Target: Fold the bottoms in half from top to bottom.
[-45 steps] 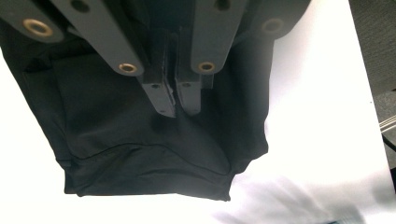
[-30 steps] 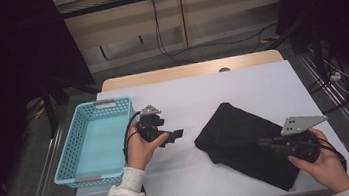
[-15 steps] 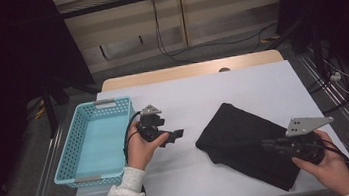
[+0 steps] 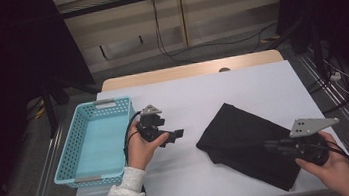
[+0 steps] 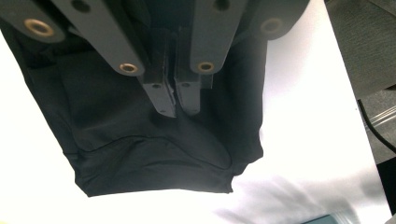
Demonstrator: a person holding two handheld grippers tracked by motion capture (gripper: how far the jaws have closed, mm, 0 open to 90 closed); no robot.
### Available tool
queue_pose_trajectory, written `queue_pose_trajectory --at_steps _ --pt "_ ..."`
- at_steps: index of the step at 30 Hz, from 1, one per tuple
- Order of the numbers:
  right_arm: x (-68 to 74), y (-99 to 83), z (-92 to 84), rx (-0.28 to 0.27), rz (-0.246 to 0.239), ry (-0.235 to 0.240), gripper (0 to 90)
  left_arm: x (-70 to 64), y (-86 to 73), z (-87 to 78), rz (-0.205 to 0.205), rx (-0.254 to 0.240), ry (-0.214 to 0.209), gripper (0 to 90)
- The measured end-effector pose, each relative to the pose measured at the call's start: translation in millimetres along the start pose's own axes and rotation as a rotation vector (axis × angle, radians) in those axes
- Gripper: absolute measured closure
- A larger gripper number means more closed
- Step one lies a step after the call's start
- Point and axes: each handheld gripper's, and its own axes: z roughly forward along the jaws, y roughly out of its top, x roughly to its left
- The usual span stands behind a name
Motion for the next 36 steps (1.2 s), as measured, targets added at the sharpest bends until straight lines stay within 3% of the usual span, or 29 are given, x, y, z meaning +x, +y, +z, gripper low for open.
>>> queue_pose_trajectory --at_steps 19,36 --pt "1.6 -5.7 -11.6 -0.017 0.009 -0.012 87.7 -0.4 0.0 2.1 0.003 0.001 0.0 7.4" --pt "13.1 -15.3 -36.6 -0.028 -0.005 -0.021 86.8 0.0 -1.0 6.1 0.0 0.019 -0.005 7.2"
